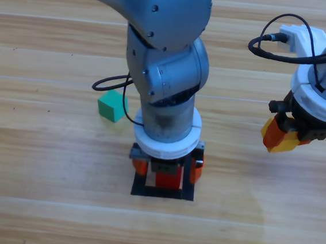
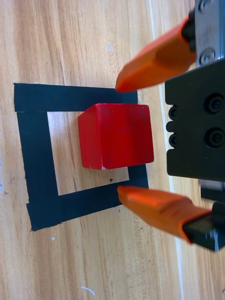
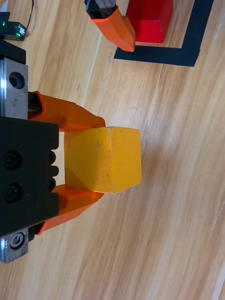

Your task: Stack the blocks in the rectangular block: red at the bottom, yellow in the middle, green on top

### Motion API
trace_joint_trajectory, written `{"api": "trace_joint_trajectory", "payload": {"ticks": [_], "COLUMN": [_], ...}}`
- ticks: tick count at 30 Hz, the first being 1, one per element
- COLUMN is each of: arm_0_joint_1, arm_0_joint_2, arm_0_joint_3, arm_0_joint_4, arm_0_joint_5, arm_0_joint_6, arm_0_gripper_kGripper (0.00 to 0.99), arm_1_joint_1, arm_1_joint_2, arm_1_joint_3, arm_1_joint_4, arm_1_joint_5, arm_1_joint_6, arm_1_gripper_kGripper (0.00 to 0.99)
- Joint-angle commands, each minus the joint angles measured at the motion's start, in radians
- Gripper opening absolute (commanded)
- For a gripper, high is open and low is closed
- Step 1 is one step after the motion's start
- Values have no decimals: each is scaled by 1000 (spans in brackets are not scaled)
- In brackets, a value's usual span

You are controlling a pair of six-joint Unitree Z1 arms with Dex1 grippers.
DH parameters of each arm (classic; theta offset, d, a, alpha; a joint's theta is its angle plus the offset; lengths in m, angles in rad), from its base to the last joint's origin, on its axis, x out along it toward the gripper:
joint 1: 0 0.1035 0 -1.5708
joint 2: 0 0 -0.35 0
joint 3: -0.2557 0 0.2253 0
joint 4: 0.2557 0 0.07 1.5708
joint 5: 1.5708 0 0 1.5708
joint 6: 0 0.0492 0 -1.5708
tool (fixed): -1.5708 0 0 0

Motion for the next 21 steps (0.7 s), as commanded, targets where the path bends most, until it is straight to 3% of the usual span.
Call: {"api": "trace_joint_trajectory", "payload": {"ticks": [1,8,17,21], "arm_0_joint_1": [-20,-19,36,87], "arm_0_joint_2": [2,-67,-300,-409], "arm_0_joint_3": [34,42,41,88], "arm_0_joint_4": [5,5,44,82], "arm_0_joint_5": [17,17,9,14], "arm_0_joint_6": [1,2,25,64], "arm_0_gripper_kGripper": [990,990,990,990], "arm_1_joint_1": [16,16,17,62], "arm_1_joint_2": [29,6,22,68], "arm_1_joint_3": [23,13,-22,-109], "arm_1_joint_4": [-36,-34,-3,69], "arm_1_joint_5": [-18,-10,2,0], "arm_1_joint_6": [5,12,54,93], "arm_1_gripper_kGripper": [0,0,0,0]}}
